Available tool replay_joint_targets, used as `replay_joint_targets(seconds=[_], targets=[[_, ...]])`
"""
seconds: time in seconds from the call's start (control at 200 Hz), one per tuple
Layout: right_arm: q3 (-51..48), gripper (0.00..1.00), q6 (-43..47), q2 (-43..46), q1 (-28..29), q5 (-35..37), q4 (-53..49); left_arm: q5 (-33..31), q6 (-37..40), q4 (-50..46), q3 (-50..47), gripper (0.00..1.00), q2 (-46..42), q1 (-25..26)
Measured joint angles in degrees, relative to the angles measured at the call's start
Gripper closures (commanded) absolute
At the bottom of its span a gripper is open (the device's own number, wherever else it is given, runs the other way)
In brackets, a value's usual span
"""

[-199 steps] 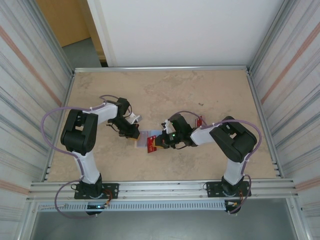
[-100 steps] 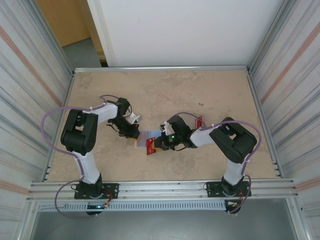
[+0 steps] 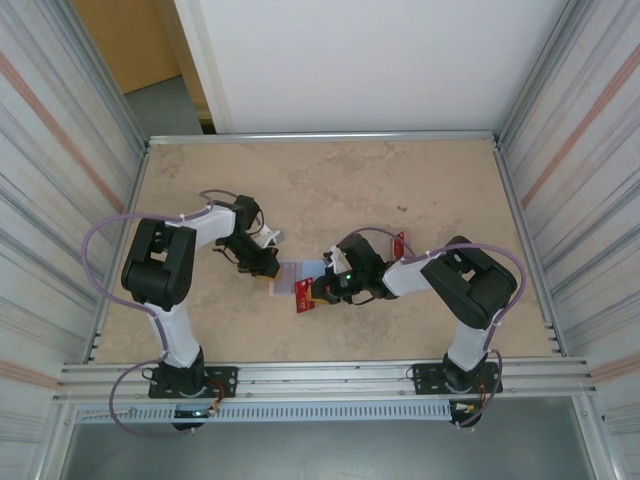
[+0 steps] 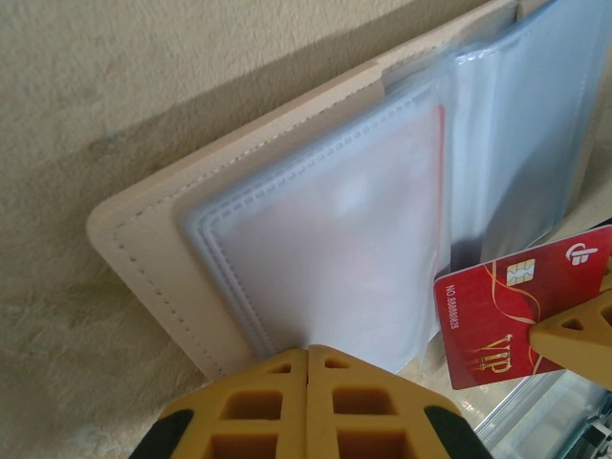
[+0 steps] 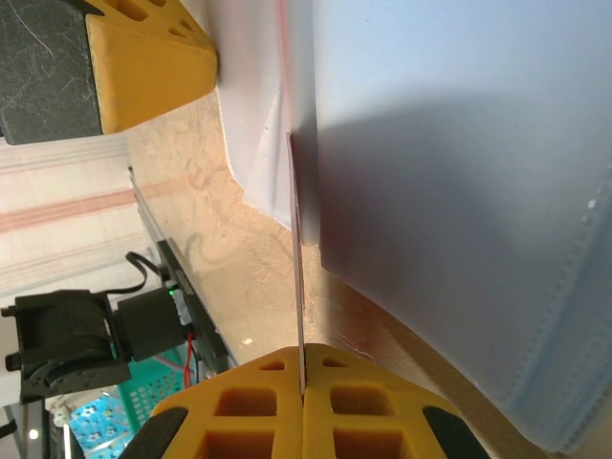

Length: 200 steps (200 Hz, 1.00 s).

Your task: Put the credit cards into the card holder

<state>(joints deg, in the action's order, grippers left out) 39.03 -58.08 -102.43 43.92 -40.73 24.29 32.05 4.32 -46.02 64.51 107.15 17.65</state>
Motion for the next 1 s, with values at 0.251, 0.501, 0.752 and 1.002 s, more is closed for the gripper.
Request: replay_joint_targets(seconds=[0.251, 0.501, 0.752, 1.002], targets=[[0.63, 1.0, 0.0, -0.2, -0.37, 0.39, 0.2, 0.02, 0.0, 0.07, -0.02, 1.0, -0.09, 0.0], [1.18, 1.0, 0.0, -1.42, -1.84, 0.39, 1.29, 0.04, 0.0, 0.15, -0.02, 1.0, -0.09, 0.0], [2.43, 1.0, 0.0, -2.8, -2.82, 0.07, 1.95, 0.04, 0.0, 0.15, -0.02, 1.0, -0.09, 0.0], [2.95, 1.0, 0.02, -2.23, -2.8, -0.02, 1.38, 0.0, -0.02, -0.02, -0.02, 1.0, -0.09, -0.02]])
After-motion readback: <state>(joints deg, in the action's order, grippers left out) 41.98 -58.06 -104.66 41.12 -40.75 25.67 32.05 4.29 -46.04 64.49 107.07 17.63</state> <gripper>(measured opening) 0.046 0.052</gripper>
